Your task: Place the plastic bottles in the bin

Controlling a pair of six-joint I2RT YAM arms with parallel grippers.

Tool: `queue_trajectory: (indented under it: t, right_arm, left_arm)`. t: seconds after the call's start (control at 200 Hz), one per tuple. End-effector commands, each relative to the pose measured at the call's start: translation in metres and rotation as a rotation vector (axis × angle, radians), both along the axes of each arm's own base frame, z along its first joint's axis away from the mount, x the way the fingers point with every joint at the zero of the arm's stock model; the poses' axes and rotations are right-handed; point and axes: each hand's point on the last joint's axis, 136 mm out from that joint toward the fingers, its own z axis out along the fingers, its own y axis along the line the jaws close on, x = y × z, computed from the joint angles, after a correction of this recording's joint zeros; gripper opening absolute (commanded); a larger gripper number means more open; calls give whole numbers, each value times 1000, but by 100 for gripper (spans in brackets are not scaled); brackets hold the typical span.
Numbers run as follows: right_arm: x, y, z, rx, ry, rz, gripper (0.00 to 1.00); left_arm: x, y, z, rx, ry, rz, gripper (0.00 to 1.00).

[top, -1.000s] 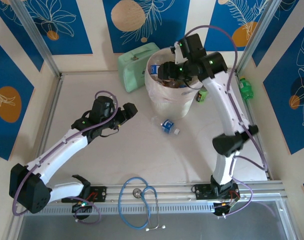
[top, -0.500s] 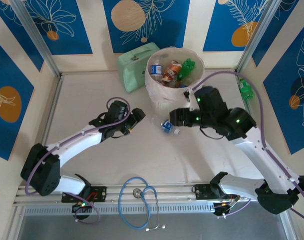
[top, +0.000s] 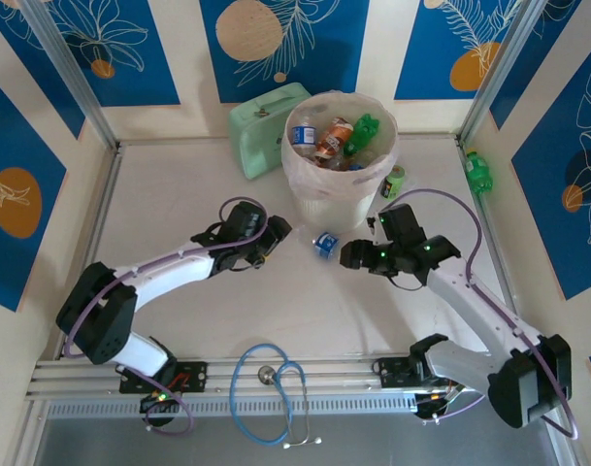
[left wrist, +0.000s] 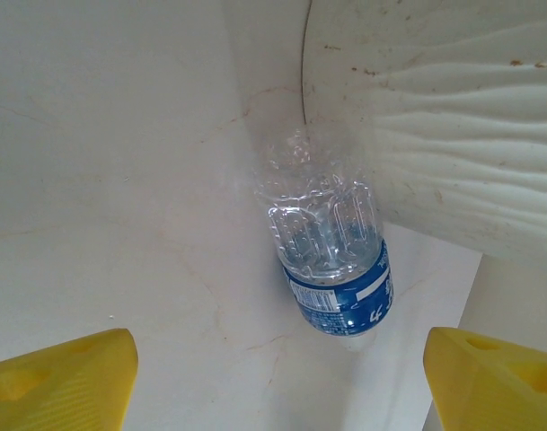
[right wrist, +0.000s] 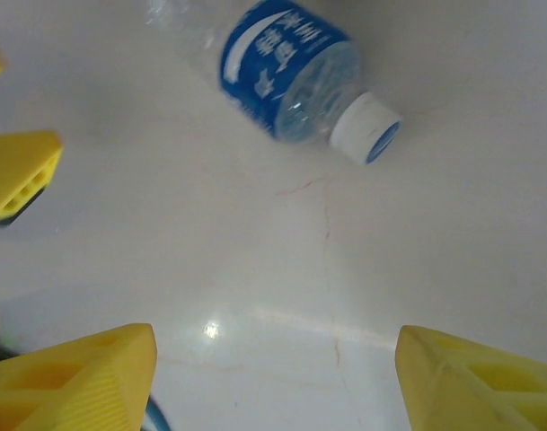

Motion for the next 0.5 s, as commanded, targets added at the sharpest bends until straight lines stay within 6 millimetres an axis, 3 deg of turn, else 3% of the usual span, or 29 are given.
queue_trajectory:
  t: [0.0, 0.175, 0.495]
  right_arm:
    - [26, 9, -5, 104, -49, -2, 69]
    - [47, 6, -27, 243, 36, -99, 67]
    - [68, 4, -56, 333, 141, -138, 68]
  left_arm:
    - [-11, 13, 2, 27, -9, 6, 83]
    - [-23, 23, 5, 47, -17, -10, 82]
    - [-28, 37, 24, 97, -74, -42, 82]
